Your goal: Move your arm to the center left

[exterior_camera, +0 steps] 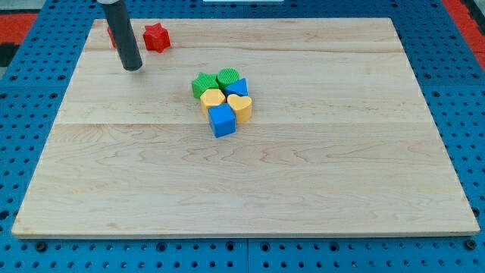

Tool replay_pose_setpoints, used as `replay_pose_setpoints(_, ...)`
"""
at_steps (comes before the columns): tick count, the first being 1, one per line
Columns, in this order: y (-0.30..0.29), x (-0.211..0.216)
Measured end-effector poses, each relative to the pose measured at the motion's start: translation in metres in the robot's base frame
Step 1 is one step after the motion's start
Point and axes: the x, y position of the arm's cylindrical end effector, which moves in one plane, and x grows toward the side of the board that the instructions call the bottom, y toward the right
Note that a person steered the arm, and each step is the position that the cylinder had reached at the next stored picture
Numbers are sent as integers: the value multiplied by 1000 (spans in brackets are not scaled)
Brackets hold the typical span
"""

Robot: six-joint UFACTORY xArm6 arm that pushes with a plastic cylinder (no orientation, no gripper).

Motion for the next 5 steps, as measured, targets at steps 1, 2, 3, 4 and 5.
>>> replay_pose_setpoints(1, -18, 4)
replay_pose_setpoints(2, -27, 35)
replay_pose_setpoints(3, -52, 67)
replay_pose_setpoints(4, -85, 57)
replay_pose_setpoints(5, -104, 23)
